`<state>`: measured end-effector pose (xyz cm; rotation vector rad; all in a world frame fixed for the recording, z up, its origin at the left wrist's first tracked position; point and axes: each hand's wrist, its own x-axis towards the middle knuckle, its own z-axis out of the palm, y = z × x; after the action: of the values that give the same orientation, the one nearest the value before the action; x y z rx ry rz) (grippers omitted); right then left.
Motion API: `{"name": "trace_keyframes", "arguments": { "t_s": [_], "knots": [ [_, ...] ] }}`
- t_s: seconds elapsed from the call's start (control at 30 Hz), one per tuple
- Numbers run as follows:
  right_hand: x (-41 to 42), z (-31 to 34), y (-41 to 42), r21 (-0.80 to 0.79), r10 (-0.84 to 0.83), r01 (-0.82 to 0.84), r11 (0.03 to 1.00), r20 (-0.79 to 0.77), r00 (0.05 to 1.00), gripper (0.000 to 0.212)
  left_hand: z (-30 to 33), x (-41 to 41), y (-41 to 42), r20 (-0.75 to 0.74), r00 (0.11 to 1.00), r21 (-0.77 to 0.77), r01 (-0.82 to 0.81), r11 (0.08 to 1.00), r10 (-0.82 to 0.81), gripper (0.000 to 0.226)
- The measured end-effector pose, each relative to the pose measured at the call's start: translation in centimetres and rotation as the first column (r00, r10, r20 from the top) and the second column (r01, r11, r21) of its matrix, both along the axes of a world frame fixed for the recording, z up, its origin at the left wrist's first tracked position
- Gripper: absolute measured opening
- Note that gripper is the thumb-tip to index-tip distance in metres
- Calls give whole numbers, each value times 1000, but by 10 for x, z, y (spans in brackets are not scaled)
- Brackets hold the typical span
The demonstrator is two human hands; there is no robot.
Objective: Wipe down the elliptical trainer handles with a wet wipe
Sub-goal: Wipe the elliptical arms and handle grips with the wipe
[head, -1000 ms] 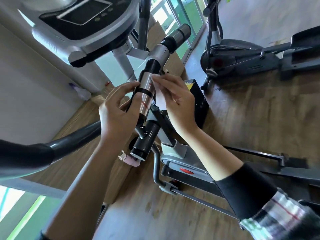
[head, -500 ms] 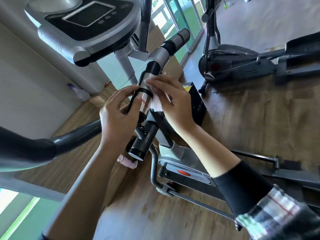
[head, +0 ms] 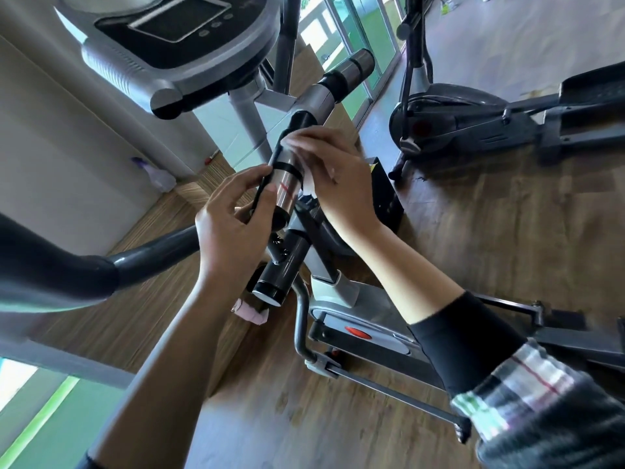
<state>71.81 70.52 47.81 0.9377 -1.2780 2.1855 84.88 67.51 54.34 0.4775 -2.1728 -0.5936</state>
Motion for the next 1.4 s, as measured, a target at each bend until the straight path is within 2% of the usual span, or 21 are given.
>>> {"name": "trace_keyframes", "arguments": {
  "t_s": [0.1,0.2,0.3,0.47,0.63,0.8,0.93,1.1,1.23,1.4],
  "knots": [
    [14,-10,2,-57,109,-100,993,169,980,22,0,3,0,-1,1000,14,5,1000,-5,21],
    [43,-17,6,-140,268,-236,962,303,914,24,0,5,1,-2,1000,-13,-2,1000,2,20],
    [52,-13,9,-226,346,-275,935,394,852,24,0,7,3,-5,1000,-6,0,1000,0,19],
    [59,-14,10,-279,379,-275,920,459,804,25,0,11,3,3,1000,-9,8,1000,-8,20],
    [84,-17,15,-325,409,-282,903,446,796,26,-3,12,1,6,1000,-18,-1,1000,1,19],
    [52,-5,11,-223,305,-222,949,475,826,25,-3,13,3,-11,1000,6,6,1000,-6,19],
    [65,-16,8,-226,324,-246,943,449,832,25,-4,14,2,-10,1000,7,10,1000,-10,20],
    [63,-15,6,-130,191,-157,979,320,928,23,-7,14,1,-8,1000,-3,3,1000,-3,21],
    [36,-3,11,-31,96,-93,995,103,990,19,-7,18,0,-5,1000,62,-11,998,11,22],
    [34,-16,18,10,32,-31,999,-107,994,19,-6,21,2,-1,999,139,-41,989,42,23]
  ]
}}
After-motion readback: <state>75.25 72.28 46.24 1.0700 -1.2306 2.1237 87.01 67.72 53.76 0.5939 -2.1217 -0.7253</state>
